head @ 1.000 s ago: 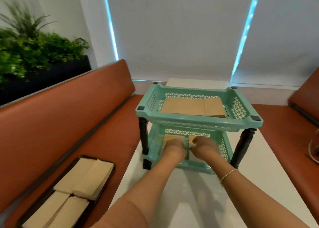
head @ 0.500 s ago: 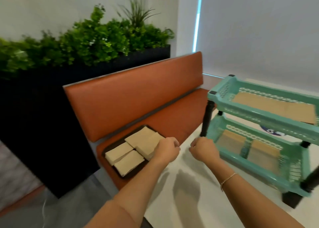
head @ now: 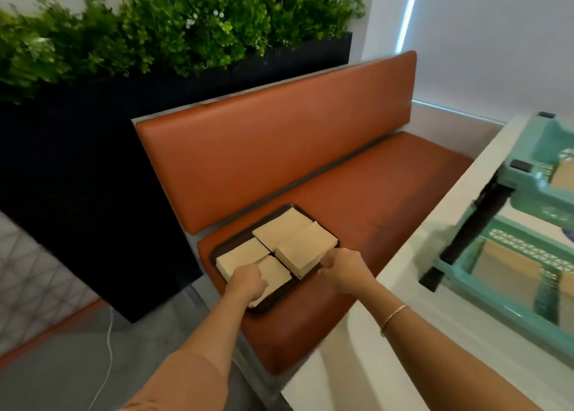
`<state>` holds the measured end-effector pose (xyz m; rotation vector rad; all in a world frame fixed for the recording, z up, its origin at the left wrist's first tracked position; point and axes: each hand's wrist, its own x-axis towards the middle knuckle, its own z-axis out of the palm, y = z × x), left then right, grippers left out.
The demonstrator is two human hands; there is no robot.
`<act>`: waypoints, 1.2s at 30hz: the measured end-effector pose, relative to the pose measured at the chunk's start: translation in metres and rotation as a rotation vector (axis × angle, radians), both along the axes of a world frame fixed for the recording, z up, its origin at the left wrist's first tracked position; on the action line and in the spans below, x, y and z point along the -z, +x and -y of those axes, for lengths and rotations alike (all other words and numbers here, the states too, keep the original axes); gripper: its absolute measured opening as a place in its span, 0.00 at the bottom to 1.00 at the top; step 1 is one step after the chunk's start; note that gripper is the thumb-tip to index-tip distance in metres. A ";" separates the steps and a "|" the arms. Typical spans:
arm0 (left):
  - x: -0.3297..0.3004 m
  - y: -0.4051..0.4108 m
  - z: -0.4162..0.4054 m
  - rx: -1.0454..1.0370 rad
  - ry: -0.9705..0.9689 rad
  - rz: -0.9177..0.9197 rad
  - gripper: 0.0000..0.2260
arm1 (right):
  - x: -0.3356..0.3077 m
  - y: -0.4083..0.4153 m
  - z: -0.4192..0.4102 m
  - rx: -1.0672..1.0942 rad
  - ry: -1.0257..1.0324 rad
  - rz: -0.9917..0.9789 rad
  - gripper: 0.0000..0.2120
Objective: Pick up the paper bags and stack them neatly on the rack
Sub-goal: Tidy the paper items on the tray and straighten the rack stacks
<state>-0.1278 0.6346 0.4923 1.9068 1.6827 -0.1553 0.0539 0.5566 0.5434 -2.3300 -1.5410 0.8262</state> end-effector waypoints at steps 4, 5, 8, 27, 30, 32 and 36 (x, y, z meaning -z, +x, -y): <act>0.039 -0.014 -0.051 -0.023 -0.023 -0.052 0.13 | 0.030 -0.006 -0.052 0.054 -0.069 -0.037 0.15; 0.047 -0.016 -0.063 -0.026 -0.035 -0.062 0.13 | 0.038 -0.008 -0.065 0.070 -0.082 -0.055 0.15; 0.068 -0.017 -0.098 -0.026 -0.065 -0.067 0.14 | 0.058 -0.015 -0.103 0.075 -0.138 -0.106 0.15; 0.196 0.000 -0.137 0.166 -0.198 -0.227 0.35 | 0.161 -0.032 -0.188 0.060 -0.308 -0.176 0.16; 0.201 0.005 -0.132 0.155 -0.190 -0.265 0.35 | 0.167 -0.029 -0.182 0.089 -0.298 -0.185 0.15; 0.200 0.008 -0.132 0.134 -0.200 -0.272 0.35 | 0.170 -0.027 -0.180 0.100 -0.297 -0.185 0.15; 0.201 0.011 -0.138 0.134 -0.194 -0.327 0.38 | 0.173 -0.026 -0.175 0.109 -0.294 -0.177 0.15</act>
